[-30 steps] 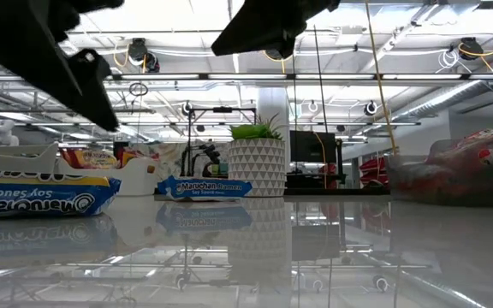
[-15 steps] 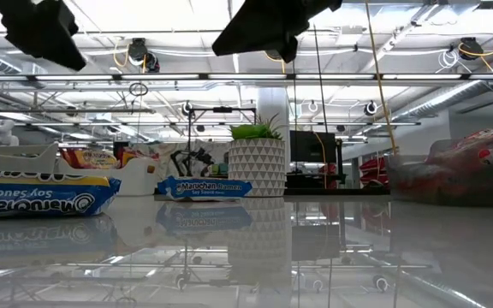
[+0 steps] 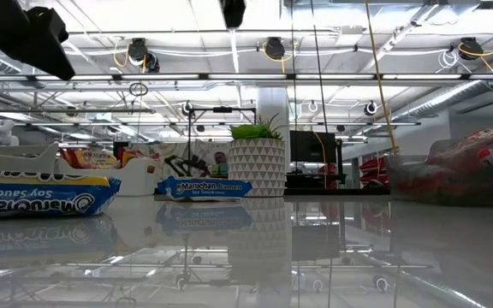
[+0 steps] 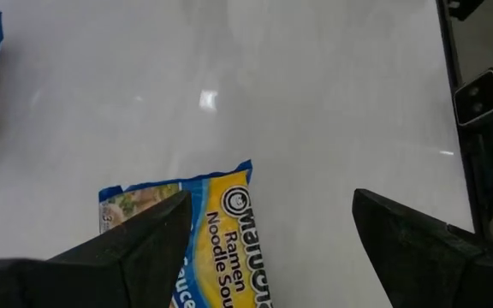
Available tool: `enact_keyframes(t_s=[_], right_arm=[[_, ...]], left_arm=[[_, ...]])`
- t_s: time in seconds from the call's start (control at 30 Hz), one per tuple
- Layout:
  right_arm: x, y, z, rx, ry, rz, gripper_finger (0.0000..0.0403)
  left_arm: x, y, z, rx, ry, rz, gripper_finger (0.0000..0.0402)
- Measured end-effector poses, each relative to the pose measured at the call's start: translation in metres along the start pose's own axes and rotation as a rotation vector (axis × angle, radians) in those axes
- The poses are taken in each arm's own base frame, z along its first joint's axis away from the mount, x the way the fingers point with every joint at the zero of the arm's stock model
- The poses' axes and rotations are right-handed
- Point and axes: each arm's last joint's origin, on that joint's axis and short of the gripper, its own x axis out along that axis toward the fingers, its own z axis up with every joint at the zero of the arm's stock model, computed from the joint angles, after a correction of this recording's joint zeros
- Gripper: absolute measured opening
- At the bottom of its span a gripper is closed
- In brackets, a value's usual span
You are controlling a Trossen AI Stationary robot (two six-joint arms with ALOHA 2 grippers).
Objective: Sort Maruchan noodles
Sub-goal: Put the middle blue noodle pack into the gray bin
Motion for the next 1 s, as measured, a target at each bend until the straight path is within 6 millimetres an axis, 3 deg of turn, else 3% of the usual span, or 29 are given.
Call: enact_keyframes(t_s=[0.17,0.43,0.63,1.0], right_arm=[[0.025,-0.01,-0.02,0.028,0.121,-0.039,0.0],[0.058,-0.006,-0.014,-0.032,0.321,-0.057,0.0],[0.058,-0.008,-0.006,-0.005,0.373,-0.076,0.0],[0.055,-0.01,-0.012,0.012,0.437,-0.092,0.0]], left_arm=[[-0.003,-0.005,-0.005,0.003,0.006,-0.02,0.0326],[-0.006,-0.006,-0.011,0.025,0.035,-0.002,0.0326],[-0.006,-0.003,-0.014,0.006,0.059,0.027,0.0326],[-0.009,-0.004,-0.019,0.005,0.076,0.032,0.0326]])
